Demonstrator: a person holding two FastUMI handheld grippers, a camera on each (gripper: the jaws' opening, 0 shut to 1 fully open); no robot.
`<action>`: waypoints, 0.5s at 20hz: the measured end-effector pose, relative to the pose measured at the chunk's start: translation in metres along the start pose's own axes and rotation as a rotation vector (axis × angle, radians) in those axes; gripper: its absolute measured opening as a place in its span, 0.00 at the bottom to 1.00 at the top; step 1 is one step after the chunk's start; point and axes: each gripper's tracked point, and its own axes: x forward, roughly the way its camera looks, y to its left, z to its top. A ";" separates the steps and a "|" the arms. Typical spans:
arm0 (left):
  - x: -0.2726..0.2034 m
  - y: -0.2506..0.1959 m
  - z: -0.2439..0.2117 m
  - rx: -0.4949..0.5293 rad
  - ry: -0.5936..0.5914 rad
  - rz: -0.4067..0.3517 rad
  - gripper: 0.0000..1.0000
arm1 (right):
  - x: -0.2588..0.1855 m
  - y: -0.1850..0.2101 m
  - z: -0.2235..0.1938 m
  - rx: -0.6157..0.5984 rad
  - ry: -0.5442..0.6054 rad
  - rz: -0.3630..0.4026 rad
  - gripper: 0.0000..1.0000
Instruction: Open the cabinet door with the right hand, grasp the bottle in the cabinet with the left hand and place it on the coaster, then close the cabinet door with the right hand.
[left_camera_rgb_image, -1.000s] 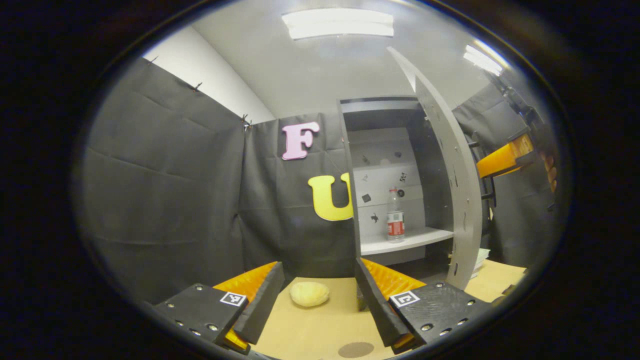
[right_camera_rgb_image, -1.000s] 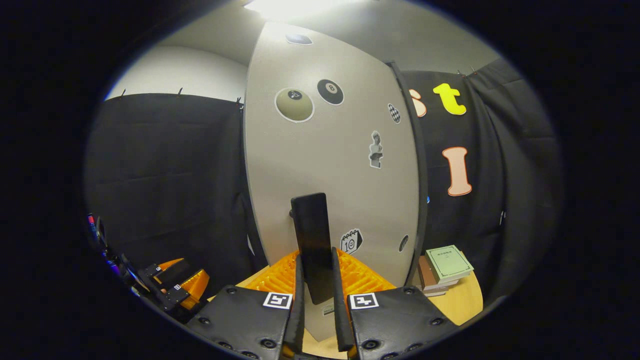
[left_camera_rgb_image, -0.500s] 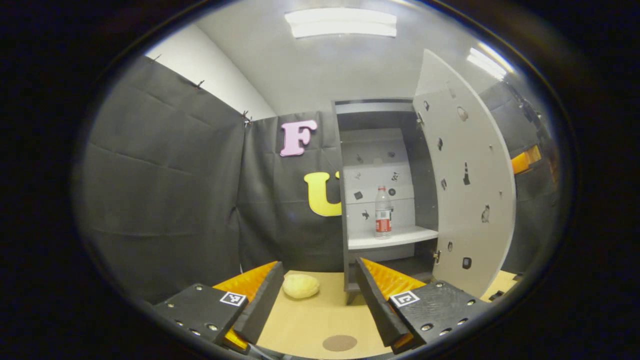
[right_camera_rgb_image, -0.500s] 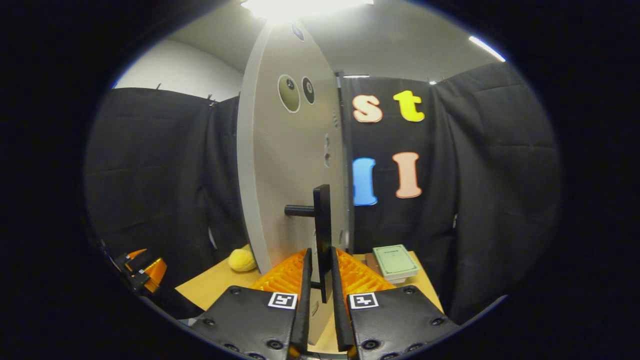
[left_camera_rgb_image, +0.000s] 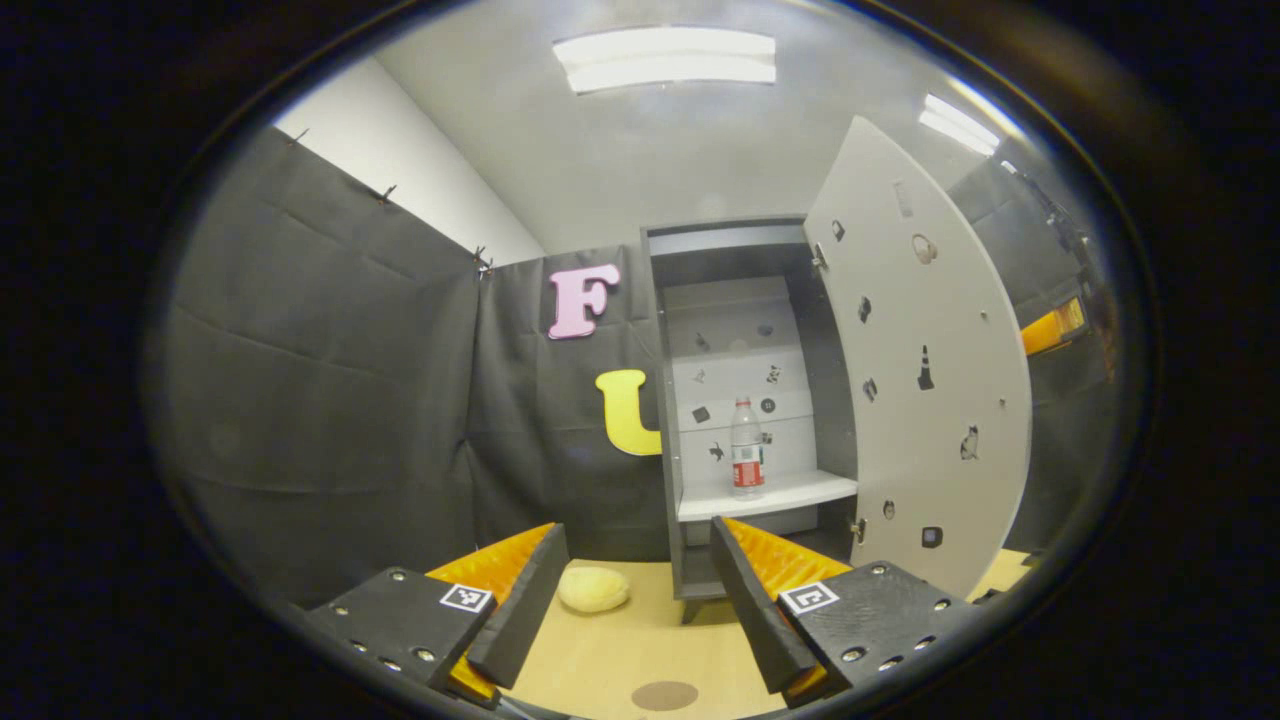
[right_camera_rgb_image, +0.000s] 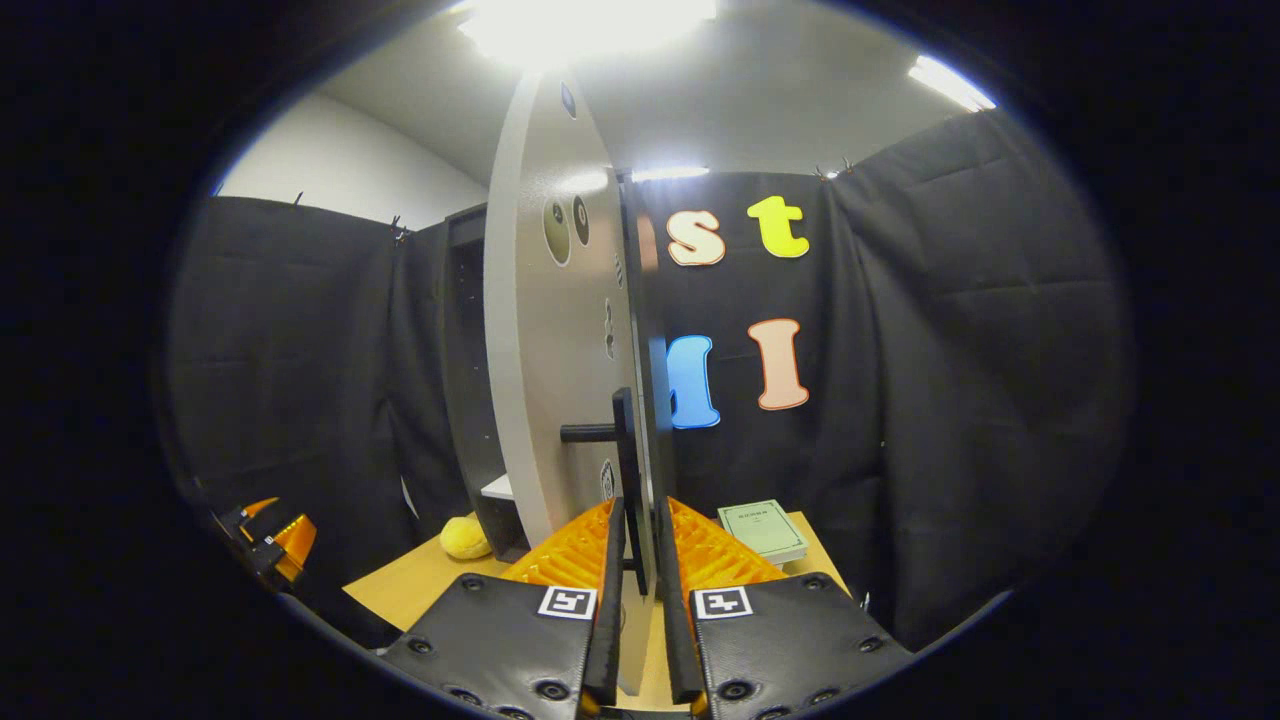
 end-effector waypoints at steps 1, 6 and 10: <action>0.002 0.000 0.001 0.001 0.003 0.003 0.86 | -0.003 -0.001 0.000 -0.003 -0.002 0.003 0.23; 0.043 -0.019 0.003 -0.043 0.015 -0.036 0.86 | -0.027 -0.024 0.001 -0.050 -0.032 -0.044 0.75; 0.103 -0.045 0.009 -0.045 -0.010 -0.100 0.86 | -0.050 -0.056 0.005 -0.071 -0.115 -0.174 0.94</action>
